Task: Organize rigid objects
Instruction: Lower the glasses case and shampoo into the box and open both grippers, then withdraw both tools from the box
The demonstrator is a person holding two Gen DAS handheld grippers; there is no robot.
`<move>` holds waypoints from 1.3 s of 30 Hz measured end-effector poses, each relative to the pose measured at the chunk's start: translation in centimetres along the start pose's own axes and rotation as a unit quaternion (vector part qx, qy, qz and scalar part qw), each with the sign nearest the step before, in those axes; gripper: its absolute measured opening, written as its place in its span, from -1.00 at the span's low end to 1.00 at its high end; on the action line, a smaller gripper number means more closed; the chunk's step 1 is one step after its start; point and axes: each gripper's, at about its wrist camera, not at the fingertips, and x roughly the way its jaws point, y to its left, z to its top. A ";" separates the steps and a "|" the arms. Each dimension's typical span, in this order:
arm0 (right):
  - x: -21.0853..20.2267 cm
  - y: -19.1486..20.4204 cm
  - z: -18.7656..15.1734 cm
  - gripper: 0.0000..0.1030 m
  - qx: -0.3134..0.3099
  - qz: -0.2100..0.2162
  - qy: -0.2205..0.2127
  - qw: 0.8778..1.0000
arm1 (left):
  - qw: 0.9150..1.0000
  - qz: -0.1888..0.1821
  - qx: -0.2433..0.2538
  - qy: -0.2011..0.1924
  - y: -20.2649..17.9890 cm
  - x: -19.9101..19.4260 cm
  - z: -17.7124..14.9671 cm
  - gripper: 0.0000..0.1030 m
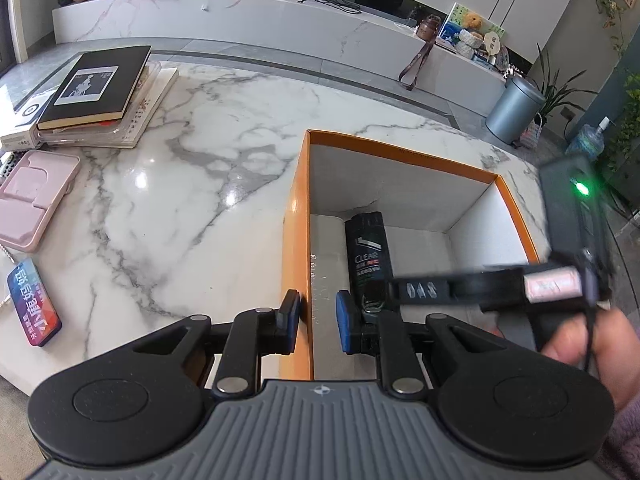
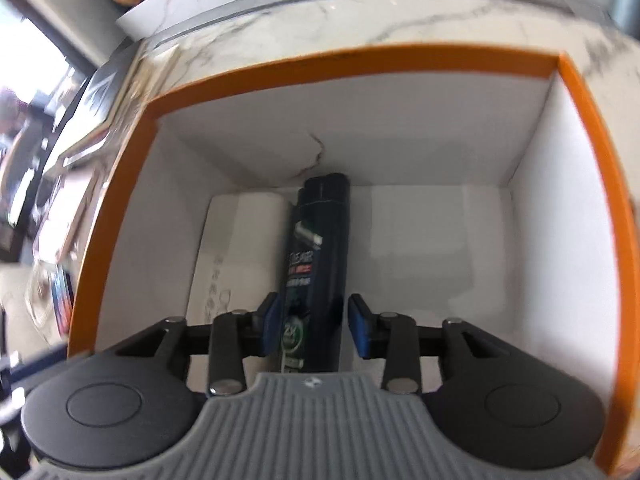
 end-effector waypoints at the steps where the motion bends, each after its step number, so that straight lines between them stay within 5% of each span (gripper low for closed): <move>1: -0.4 0.2 -0.3 -0.09 -0.013 -0.005 -0.004 1.000 | 1.000 -0.001 -0.003 0.001 0.1 0.0 0.0 -0.58; 4: -1.5 0.4 -1.4 -0.10 -0.041 -0.017 -0.005 0.999 | 1.000 -0.001 -0.006 0.001 0.2 0.0 -0.1 -0.58; 7: -2.1 0.5 -2.4 -0.45 -0.058 -0.015 0.000 0.998 | 1.000 -0.002 -0.011 0.000 0.3 0.0 -0.2 -0.58; 11: -3.7 1.1 -4.3 -0.34 -0.062 0.009 0.001 0.998 | 1.000 -0.007 -0.017 0.000 0.5 -0.1 -0.3 -0.59; 14: -3.5 2.4 -5.5 -0.21 -0.076 0.025 0.041 0.996 | 1.000 -0.006 -0.020 -0.001 0.5 -0.1 -0.3 -0.62; 18: -1.3 3.7 -5.9 -0.44 -0.066 0.028 0.094 0.993 | 1.000 -0.006 -0.022 0.000 0.5 -0.1 -0.3 -0.62; 23: 0.4 4.0 -4.9 -0.66 -0.038 0.025 0.086 0.995 | 1.000 -0.012 -0.024 0.002 0.7 -0.2 -0.4 -0.66; 32: -1.1 3.9 -4.6 -0.64 -0.049 0.025 0.063 0.997 | 0.999 -0.017 -0.033 0.002 1.0 -0.3 -0.5 -0.66; 39: -2.5 2.0 -4.3 -0.59 -0.071 -0.046 0.033 0.996 | 0.999 -0.017 -0.036 0.002 1.1 -0.4 -0.4 -0.66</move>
